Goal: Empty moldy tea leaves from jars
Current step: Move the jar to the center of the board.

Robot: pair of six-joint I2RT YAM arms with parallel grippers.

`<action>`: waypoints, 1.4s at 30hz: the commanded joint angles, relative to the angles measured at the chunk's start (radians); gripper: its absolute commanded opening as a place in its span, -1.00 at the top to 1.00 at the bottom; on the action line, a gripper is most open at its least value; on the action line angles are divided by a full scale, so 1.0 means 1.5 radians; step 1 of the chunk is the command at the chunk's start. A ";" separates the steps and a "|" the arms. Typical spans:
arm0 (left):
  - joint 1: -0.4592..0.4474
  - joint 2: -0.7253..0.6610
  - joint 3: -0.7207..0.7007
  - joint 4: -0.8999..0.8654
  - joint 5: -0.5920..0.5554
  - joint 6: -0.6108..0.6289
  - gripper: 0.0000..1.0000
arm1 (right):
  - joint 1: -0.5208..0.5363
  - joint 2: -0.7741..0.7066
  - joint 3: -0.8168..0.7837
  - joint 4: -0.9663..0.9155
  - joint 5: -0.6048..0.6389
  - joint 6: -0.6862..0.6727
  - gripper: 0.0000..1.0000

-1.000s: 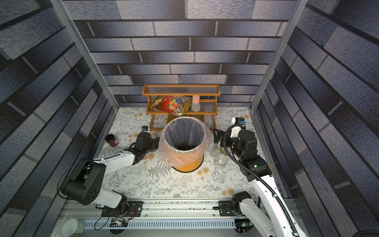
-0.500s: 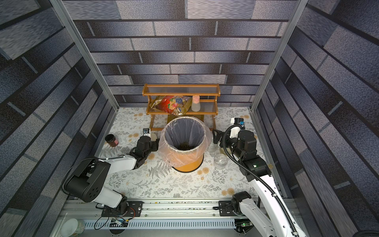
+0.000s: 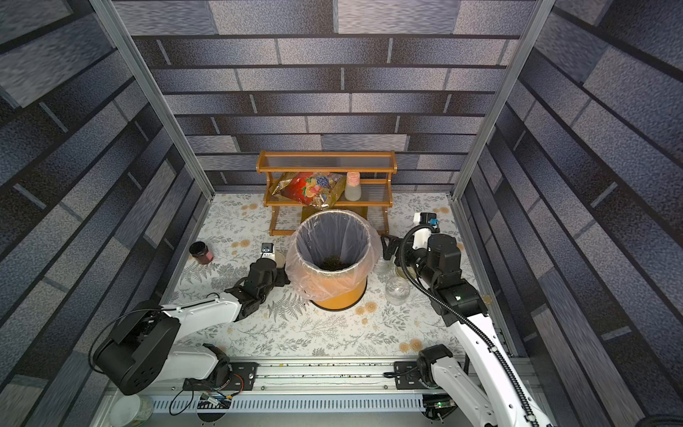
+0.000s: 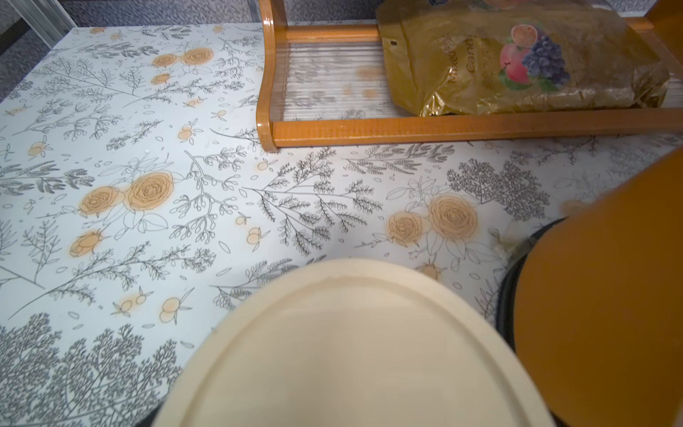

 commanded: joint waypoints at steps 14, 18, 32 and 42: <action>-0.127 -0.188 -0.115 -0.083 -0.110 -0.113 -0.72 | -0.002 0.013 0.010 0.004 -0.031 0.023 -1.00; -0.127 -0.188 -0.134 -0.062 -0.110 -0.112 -0.80 | -0.002 0.016 0.022 -0.007 -0.035 0.024 -1.00; -0.154 -0.155 -0.202 0.107 -0.116 -0.073 -1.00 | -0.002 0.011 0.036 -0.024 -0.032 0.026 -1.00; -0.204 0.006 -0.194 0.241 -0.184 -0.043 -1.00 | -0.002 0.034 0.046 -0.020 -0.037 0.021 -1.00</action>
